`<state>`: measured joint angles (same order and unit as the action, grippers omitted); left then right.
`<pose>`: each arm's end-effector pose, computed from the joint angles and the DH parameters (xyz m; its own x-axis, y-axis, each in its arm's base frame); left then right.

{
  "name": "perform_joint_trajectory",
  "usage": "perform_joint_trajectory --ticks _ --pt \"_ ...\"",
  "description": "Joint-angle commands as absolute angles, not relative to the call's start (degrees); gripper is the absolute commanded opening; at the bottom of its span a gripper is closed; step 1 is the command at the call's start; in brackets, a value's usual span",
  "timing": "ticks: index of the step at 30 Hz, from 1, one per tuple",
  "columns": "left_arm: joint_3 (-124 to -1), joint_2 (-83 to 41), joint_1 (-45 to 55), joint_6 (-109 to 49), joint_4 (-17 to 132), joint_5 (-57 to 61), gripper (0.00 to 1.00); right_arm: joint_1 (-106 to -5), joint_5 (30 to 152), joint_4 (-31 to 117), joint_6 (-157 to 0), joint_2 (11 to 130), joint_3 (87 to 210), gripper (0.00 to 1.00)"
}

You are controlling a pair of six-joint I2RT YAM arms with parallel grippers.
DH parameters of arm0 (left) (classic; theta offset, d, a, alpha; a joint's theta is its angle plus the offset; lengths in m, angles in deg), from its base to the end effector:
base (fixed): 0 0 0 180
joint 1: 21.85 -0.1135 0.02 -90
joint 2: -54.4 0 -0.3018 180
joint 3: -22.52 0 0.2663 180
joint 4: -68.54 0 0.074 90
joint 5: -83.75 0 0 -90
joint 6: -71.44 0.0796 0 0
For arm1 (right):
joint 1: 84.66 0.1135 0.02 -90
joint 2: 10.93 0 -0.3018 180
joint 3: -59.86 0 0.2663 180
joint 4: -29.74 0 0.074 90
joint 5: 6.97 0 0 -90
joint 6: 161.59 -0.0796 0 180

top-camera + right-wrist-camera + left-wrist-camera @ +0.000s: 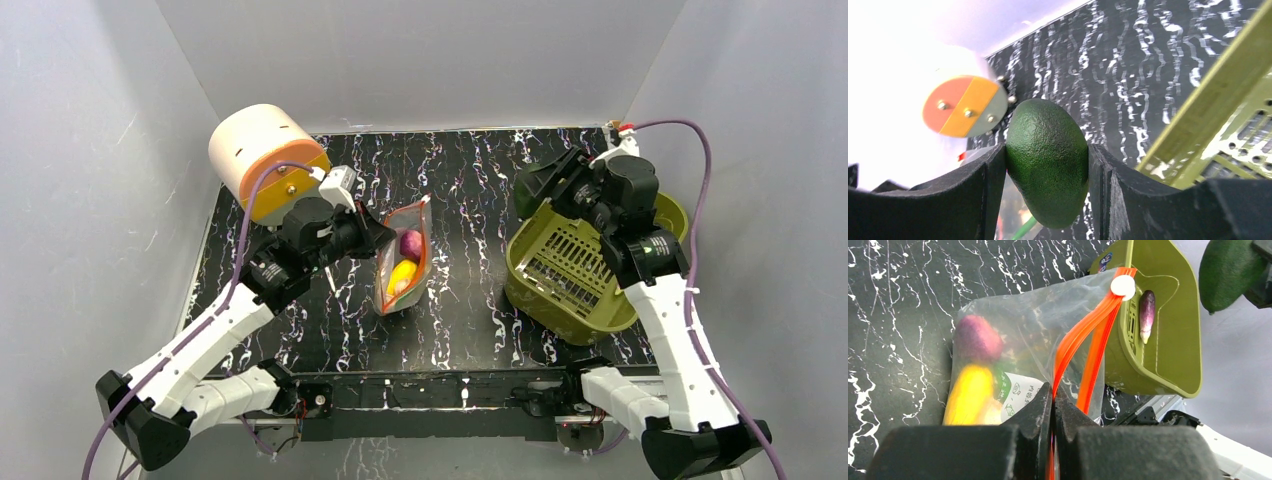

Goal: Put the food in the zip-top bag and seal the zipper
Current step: Place the fake fruit in the zipper food storage bag.

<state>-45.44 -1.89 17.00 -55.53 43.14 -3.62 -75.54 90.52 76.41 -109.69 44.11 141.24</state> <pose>0.2021 -0.1675 0.3820 -0.5454 -0.3321 -0.7696 0.4172 0.6888 -0.5929 0.2246 0.0466 0.4259 -0.4414 0.5487 -0.7100 -0.0070 0.7891 0.6142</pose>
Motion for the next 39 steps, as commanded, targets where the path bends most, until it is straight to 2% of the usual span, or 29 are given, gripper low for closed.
perform_joint_trajectory --ticks 1,10,21,27,39 --pt "-50.21 -4.05 17.26 -50.66 43.87 -8.46 0.0 -70.75 94.51 68.05 -114.29 44.38 141.71 0.4" --pt "-59.7 -9.31 17.29 -36.93 38.7 -18.77 0.0 -57.52 91.79 60.1 -118.38 47.33 140.05 0.4" --pt "-53.74 -8.97 17.25 -45.49 41.08 -11.03 0.0 -38.22 81.61 53.24 -124.42 55.14 139.06 0.42" --pt "-52.28 -8.17 17.26 -48.51 41.51 -9.49 0.0 -36.23 78.9 51.5 -127.9 57.6 136.53 0.4" --pt "-48.42 -5.2 17.26 -52.55 43.03 -6.81 0.0 -35.54 72.87 52.51 -125.4 60.96 134.17 0.41"
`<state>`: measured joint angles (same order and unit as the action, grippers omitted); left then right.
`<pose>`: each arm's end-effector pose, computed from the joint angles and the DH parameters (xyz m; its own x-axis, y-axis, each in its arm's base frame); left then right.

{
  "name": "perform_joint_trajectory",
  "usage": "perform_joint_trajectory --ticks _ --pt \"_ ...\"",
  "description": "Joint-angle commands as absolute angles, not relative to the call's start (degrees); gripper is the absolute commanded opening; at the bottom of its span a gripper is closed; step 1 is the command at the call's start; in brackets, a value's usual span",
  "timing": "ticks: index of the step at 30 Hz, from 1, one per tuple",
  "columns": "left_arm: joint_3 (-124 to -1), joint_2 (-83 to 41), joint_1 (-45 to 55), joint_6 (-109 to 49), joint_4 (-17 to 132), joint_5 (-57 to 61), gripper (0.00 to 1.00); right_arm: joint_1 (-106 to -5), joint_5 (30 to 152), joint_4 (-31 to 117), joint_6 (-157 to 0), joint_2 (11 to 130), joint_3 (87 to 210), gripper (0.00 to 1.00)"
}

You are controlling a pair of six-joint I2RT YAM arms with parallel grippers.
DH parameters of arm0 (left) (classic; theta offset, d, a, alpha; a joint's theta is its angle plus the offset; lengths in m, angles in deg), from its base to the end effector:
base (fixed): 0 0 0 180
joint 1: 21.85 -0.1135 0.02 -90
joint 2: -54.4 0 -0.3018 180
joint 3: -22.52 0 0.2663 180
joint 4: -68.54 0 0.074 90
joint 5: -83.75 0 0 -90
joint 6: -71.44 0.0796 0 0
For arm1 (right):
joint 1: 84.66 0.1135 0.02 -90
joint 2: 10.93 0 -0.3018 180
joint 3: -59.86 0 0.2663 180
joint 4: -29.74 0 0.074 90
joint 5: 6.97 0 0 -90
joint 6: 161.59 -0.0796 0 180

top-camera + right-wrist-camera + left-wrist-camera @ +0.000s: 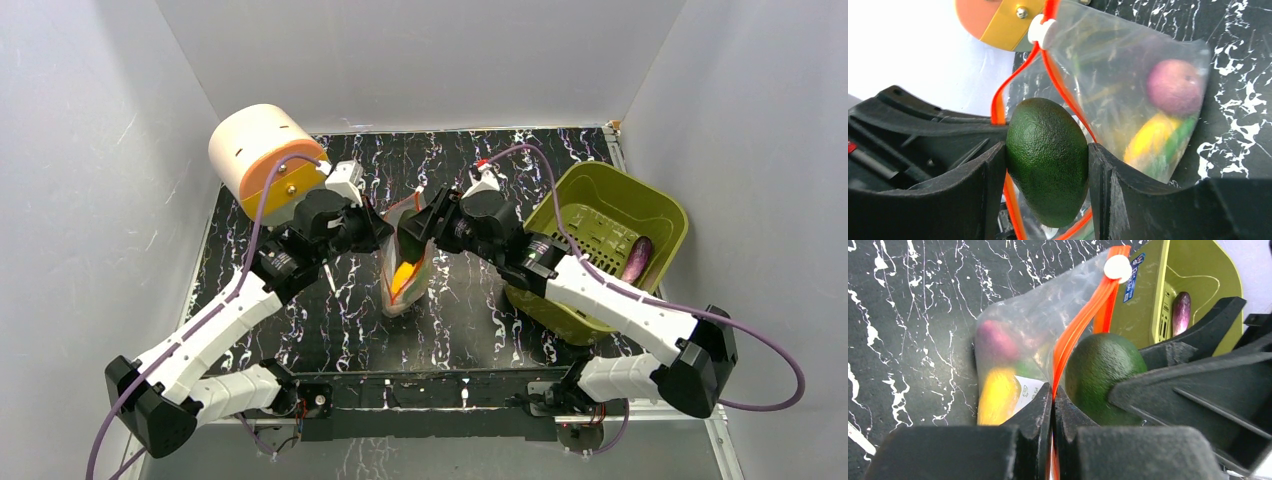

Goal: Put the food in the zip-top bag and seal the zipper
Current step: Place the fake fruit in the zipper food storage bag.

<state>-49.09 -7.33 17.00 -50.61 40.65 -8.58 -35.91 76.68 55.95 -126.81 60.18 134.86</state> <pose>0.2243 -0.1765 0.3775 -0.5207 -0.2614 -0.8127 0.3779 0.7830 -0.4940 0.2240 0.2420 0.3590 -0.7012 0.4385 -0.5622 -0.1821 0.6522 0.7359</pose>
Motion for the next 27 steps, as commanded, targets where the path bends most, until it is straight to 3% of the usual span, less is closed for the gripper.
perform_joint_trajectory --ticks 1,9,22,27 --pt "-48.3 -5.11 17.26 -52.92 43.04 -6.49 0.0 -35.55 72.9 52.51 -125.38 61.27 134.07 0.41" --pt "-47.37 -3.71 17.27 -54.83 44.5 -5.02 0.0 -35.32 73.39 52.64 -126.02 63.63 134.29 0.44" --pt "-46.43 -3.89 17.25 -54.74 44.2 -5.0 0.0 -35.29 72.45 55.51 -123.74 63.15 136.32 0.62" --pt "-46.57 -3.75 17.26 -53.89 43.35 -5.63 0.0 -35.3 74.4 56.09 -123.44 61.86 136.51 0.63"
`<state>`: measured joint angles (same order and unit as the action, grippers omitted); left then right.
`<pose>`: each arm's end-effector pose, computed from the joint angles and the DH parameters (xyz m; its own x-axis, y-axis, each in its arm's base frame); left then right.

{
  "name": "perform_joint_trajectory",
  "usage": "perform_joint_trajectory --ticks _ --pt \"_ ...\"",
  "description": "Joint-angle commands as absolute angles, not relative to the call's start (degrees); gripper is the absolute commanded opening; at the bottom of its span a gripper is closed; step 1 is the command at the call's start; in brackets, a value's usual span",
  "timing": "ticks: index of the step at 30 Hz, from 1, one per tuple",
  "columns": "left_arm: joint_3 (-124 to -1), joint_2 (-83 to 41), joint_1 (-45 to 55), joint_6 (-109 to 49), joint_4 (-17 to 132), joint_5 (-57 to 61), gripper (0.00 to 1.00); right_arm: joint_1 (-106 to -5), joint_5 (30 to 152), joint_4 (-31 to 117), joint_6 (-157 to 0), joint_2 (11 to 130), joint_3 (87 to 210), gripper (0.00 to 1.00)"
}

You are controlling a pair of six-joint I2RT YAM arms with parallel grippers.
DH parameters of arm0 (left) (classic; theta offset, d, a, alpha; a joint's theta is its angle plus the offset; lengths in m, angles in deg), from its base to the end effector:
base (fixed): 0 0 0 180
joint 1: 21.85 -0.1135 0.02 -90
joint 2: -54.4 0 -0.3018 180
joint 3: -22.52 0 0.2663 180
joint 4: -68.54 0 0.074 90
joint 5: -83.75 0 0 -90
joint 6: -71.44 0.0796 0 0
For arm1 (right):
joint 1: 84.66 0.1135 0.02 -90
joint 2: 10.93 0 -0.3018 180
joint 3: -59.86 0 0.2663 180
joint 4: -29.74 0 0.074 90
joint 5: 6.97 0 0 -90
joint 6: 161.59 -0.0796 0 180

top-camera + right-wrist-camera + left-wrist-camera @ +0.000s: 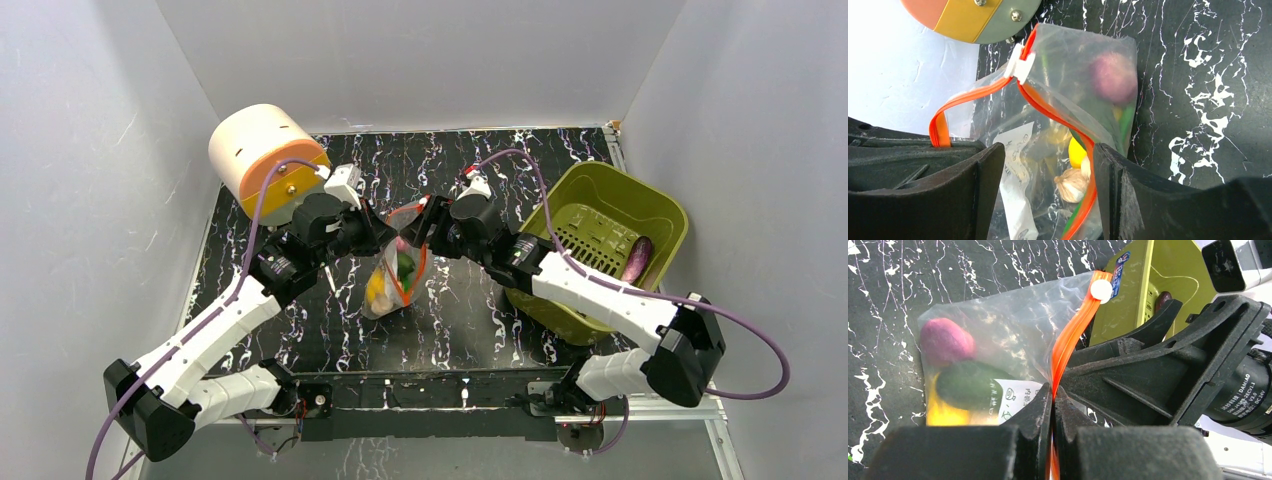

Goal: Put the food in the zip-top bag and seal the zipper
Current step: Place the fake fruit in the zipper food storage bag.

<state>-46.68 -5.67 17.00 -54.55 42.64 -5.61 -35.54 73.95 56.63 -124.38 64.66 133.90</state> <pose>0.2170 -0.1760 0.3730 -0.5553 -0.3072 -0.7728 0.3822 0.7310 -0.5653 0.2355 0.2528 0.3259 -0.7108 0.3805 -0.5916 -0.1483 0.7410 0.6549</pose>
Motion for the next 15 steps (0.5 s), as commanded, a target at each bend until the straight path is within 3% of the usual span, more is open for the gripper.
perform_joint_trajectory --ticks 1,9,15 --pt "-46.62 -3.58 17.26 -53.81 43.19 -5.76 0.0 -35.27 75.26 56.11 -123.38 61.53 136.44 0.62" --pt "-47.31 -3.47 17.26 -50.5 41.39 -6.7 0.0 -35.27 76.11 60.15 -117.66 56.38 135.64 0.62" --pt "-47.45 -3.01 17.26 -44.7 38.9 -6.08 0.0 -35.32 70.34 67.82 -110.2 51.57 136.59 0.63"
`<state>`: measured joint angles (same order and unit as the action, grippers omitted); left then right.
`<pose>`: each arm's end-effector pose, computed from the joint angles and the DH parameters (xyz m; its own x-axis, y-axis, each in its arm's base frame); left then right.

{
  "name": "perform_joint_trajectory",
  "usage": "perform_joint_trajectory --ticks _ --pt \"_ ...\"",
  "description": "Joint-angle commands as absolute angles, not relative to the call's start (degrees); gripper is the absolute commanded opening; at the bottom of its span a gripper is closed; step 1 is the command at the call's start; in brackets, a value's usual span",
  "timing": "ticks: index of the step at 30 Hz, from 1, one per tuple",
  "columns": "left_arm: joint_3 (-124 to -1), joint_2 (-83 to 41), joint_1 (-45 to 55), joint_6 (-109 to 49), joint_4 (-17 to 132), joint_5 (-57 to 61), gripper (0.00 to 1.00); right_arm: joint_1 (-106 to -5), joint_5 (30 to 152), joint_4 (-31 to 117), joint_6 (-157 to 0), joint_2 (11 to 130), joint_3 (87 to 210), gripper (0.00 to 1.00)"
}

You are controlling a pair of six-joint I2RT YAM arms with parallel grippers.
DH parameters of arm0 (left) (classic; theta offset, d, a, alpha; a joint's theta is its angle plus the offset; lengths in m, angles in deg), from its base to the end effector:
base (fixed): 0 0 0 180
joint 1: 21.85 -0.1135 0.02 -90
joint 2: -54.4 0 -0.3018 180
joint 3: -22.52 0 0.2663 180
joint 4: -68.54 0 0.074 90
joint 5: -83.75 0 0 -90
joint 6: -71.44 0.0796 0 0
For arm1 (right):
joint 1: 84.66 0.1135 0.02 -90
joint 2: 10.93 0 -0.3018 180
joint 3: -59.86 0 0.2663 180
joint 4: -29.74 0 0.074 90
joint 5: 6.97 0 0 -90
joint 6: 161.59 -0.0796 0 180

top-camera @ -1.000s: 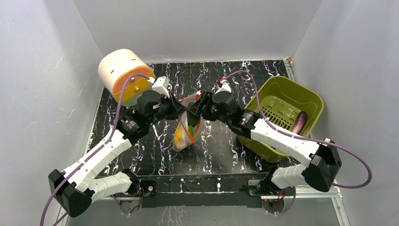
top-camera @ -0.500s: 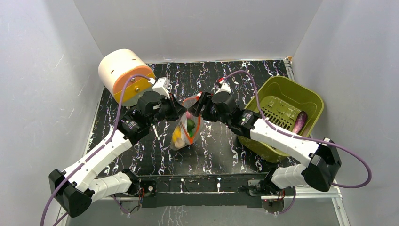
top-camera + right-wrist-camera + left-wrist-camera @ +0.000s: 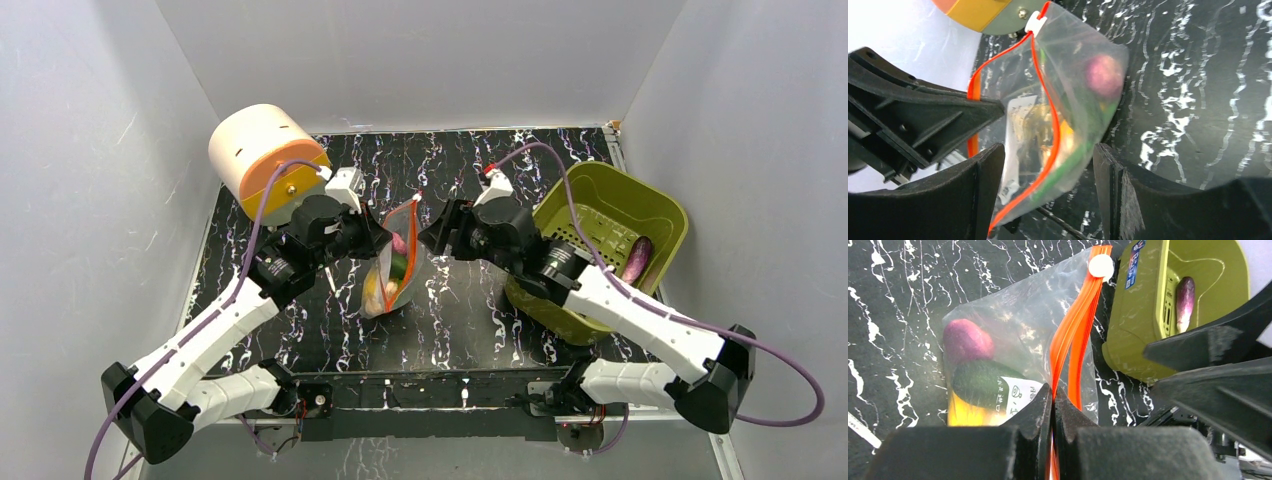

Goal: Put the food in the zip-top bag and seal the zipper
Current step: Place the fake fruit in the zipper food storage bag, then pick up the fake vegetable from the bin.

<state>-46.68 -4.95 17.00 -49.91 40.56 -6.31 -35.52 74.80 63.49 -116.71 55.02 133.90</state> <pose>0.2138 -0.1721 0.3709 -0.5329 -0.2388 -0.8118 0.4090 0.7672 -0.4942 0.2038 0.2182 0.3604 -0.6705 0.2968 -0.6800 -0.2679 0.7578 0.5950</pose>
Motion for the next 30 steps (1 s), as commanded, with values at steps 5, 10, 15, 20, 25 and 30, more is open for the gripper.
perform_joint_trajectory --ticks 5,10,15,20,25,30 --pt "-46.38 -1.55 17.26 -39.19 38.78 -0.91 0.0 -35.27 67.0 72.75 -106.06 49.72 138.35 0.63" --pt "-43.94 0.27 17.26 -36.84 39.01 3.43 0.0 -35.61 59.09 79.42 -110.06 51.1 140.05 0.61" --pt "-41.79 1.4 17.26 -36.3 39.76 6.67 0.0 -37.38 53.0 84.88 -108.74 53.43 143.77 0.62" --pt "-41.4 1.07 17.27 -33.69 38.4 8.19 0.0 -45.44 53.76 88.6 -107.74 55.22 145.29 0.62" --pt "-39.71 1.99 17.26 -31.65 38.04 9.93 0.0 -54.93 56.42 88.92 -108.41 54.22 142.47 0.61" --pt "-36.38 4.68 17.26 -31.12 39.78 10.95 0.0 -61.4 54.59 91.5 -110.29 54.38 141.88 0.65"
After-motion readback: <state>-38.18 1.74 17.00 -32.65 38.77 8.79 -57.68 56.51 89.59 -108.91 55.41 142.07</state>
